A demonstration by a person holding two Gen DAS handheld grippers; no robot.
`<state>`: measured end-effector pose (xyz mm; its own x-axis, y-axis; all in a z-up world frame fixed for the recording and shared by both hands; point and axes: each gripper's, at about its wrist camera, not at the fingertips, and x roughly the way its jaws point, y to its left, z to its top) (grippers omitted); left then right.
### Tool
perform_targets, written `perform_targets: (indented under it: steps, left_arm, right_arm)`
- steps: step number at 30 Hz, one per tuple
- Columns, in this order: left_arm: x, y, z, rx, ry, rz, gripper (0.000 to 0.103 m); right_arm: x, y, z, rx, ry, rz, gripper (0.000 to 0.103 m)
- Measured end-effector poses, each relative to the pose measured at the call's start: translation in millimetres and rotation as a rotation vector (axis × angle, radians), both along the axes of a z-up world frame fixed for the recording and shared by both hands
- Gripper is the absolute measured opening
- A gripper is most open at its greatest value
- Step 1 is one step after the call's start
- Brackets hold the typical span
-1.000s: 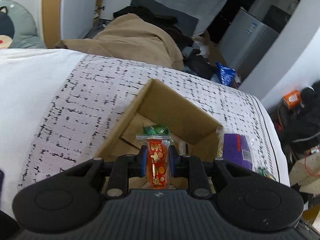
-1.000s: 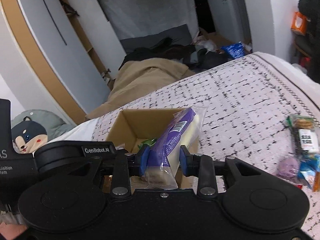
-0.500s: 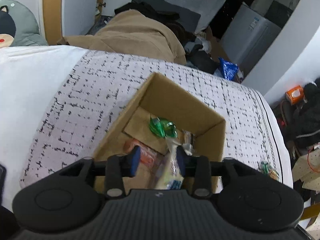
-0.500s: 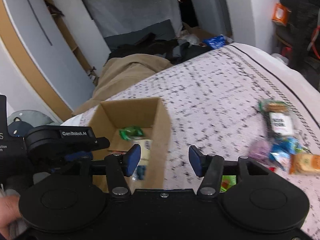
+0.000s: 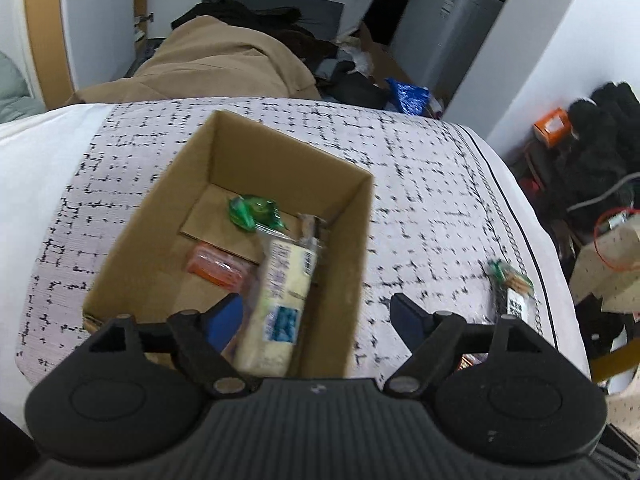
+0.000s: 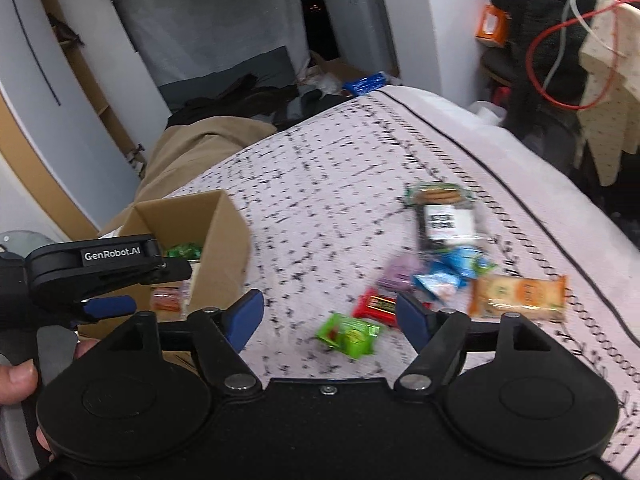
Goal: Organize snacks
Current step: 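Move both open grippers back to the remaining snacks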
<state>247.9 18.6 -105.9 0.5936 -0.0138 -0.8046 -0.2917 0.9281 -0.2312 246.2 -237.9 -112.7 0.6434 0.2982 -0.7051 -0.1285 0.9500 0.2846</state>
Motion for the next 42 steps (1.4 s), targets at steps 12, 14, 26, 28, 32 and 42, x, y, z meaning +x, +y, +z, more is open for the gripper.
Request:
perform_targets:
  steps: [12,14,26,28,32,42]
  left_arm:
    - [-9.1,-56.7,0.9,0.012,-0.031,-0.142,0.089]
    - [-10.3,-67.0,-1.6,0.025,-0.024,-0.166,0.089]
    - [-8.7,-106.1,-22.1,0.107,-0.006,-0.241,0.089]
    - [-7.3,-110.3,-27.2,0.108,0.002,-0.247,0.089]
    - [-3.6,-119.1,-37.4,0.115,0.014,-0.249,0.089]
    - [9.6,-136.6,-64.0,0.144,0.063,-0.246,0.089]
  right_arm:
    - [-15.1,-59.3,-12.3,-0.014,-0.002,-0.074,0.082]
    - [-16.5,-67.9,-16.1,-0.012,0.001,-0.084,0.083]
    - [-10.6,-103.9,-44.0,-0.042,-0.021,-0.096,0.09]
    - [-7.8,-109.9,-51.4,-0.016,-0.02,-0.1,0.09]
    - [-2.4,-121.2,-62.9,0.008,-0.01,-0.121,0.09]
    - [16.6,-144.0,-90.1,0.088,0.028,-0.182,0.09]
